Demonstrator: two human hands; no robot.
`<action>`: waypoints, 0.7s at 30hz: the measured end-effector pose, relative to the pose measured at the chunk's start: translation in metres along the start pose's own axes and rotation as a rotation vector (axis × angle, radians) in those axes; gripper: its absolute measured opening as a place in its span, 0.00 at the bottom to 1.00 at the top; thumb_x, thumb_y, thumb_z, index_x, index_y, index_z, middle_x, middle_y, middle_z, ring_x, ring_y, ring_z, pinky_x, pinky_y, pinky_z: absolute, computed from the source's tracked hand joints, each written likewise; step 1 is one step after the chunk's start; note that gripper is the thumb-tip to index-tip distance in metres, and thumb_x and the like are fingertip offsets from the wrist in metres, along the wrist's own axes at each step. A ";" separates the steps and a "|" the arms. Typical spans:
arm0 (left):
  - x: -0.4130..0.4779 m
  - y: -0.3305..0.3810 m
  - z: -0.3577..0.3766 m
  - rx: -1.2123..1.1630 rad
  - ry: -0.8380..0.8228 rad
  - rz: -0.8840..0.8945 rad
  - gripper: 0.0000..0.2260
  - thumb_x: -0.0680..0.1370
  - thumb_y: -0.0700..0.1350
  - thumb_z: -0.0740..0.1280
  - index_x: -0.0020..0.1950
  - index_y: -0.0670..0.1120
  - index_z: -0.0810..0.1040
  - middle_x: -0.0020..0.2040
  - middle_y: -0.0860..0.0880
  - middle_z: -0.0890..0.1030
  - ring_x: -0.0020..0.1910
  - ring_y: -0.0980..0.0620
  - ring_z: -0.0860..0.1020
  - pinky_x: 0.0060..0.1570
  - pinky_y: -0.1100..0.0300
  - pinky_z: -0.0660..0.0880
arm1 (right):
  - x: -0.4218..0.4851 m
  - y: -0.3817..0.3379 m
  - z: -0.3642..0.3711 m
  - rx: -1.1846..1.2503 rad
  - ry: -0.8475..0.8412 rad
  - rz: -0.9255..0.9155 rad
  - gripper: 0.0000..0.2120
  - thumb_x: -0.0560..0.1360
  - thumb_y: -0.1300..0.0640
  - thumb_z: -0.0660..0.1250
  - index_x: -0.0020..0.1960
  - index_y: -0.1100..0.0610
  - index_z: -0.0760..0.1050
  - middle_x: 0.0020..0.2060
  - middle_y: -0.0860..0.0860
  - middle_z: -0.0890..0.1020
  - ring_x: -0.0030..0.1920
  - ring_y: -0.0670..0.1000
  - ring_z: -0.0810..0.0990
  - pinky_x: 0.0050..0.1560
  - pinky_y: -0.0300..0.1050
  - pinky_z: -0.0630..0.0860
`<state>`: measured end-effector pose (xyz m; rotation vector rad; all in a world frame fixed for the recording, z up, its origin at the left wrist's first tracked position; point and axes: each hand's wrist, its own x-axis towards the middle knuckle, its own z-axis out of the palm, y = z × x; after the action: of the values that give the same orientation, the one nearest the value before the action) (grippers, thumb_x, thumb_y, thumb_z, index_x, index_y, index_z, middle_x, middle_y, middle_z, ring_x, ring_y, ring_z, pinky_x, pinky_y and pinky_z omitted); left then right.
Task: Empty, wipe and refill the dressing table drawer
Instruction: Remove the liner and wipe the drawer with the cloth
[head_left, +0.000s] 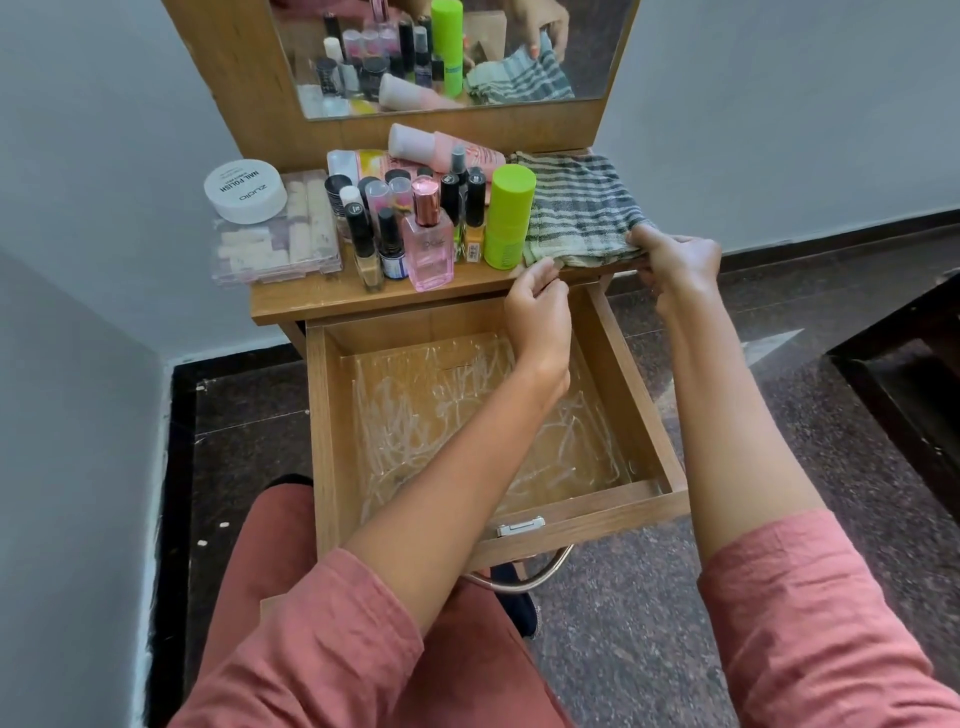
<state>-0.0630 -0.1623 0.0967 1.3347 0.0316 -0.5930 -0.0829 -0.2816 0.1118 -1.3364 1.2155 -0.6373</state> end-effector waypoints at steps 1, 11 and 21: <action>0.000 -0.001 -0.001 -0.011 0.005 -0.013 0.16 0.77 0.32 0.57 0.64 0.40 0.71 0.60 0.46 0.75 0.60 0.51 0.74 0.59 0.63 0.70 | -0.001 0.000 -0.001 0.055 -0.017 0.012 0.08 0.67 0.63 0.69 0.32 0.58 0.71 0.34 0.52 0.76 0.33 0.47 0.74 0.27 0.32 0.71; 0.009 -0.011 -0.003 -0.221 -0.023 -0.269 0.14 0.81 0.44 0.56 0.63 0.38 0.68 0.57 0.41 0.75 0.55 0.47 0.75 0.55 0.59 0.73 | -0.006 0.008 -0.017 0.342 -0.188 0.091 0.10 0.73 0.70 0.61 0.36 0.60 0.70 0.32 0.52 0.78 0.34 0.47 0.77 0.32 0.35 0.77; 0.007 -0.009 -0.002 -0.142 -0.198 -0.261 0.12 0.78 0.52 0.61 0.56 0.47 0.76 0.47 0.48 0.80 0.48 0.50 0.78 0.50 0.56 0.75 | -0.028 0.028 -0.039 0.308 -0.252 0.139 0.21 0.68 0.73 0.49 0.44 0.57 0.76 0.41 0.54 0.80 0.38 0.51 0.79 0.38 0.42 0.76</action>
<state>-0.0602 -0.1640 0.0853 1.1374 0.0860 -0.9252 -0.1349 -0.2657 0.1012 -1.0302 0.9531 -0.5152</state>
